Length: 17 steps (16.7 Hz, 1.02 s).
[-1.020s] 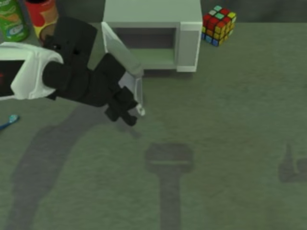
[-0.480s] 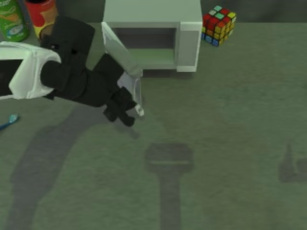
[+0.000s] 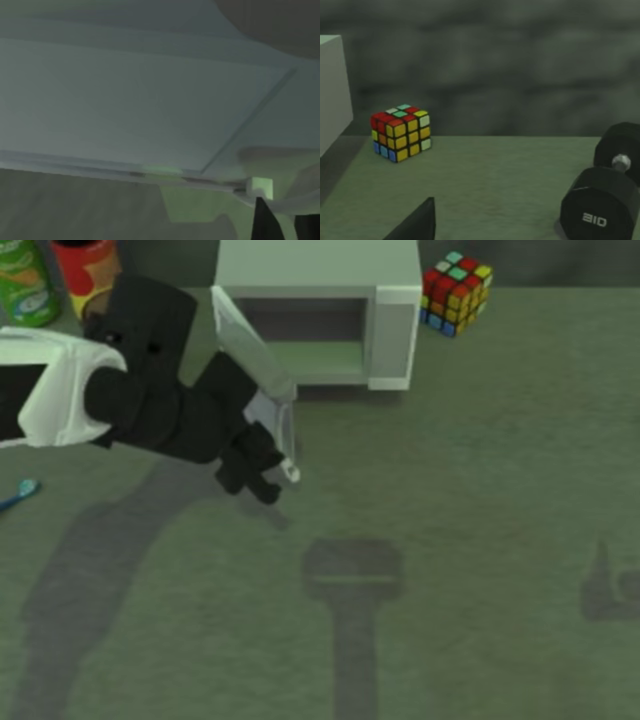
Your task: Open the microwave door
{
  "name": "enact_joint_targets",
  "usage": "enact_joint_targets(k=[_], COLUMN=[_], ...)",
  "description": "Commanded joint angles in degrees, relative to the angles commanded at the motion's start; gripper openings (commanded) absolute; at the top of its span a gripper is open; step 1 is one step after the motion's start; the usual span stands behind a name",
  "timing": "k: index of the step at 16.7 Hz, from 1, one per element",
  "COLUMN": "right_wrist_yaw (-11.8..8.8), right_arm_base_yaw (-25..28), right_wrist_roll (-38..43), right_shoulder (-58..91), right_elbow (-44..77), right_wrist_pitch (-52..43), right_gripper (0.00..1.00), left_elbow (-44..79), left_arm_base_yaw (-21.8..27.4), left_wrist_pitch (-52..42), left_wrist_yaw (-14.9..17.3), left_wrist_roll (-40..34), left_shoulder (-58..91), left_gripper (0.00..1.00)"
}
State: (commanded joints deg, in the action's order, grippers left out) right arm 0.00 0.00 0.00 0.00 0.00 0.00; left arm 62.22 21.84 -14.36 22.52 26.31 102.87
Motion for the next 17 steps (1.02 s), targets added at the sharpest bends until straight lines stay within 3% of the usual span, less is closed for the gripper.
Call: enact_joint_targets(k=[9,17], right_wrist_yaw=[0.00,0.00], right_arm_base_yaw=[0.00,0.00], right_wrist_roll=[0.00,0.00], right_shoulder=[0.00,0.00], right_elbow=[0.00,0.00], right_wrist_pitch=[0.00,0.00], right_gripper=[1.00,1.00], left_elbow=[0.00,0.28], left_arm_base_yaw=[0.00,-1.45], left_wrist_pitch=[0.00,-1.71], left_wrist_yaw=[0.00,2.45], left_wrist_roll=[0.00,3.79], left_shoulder=[0.00,-0.12], left_gripper=[0.00,0.00])
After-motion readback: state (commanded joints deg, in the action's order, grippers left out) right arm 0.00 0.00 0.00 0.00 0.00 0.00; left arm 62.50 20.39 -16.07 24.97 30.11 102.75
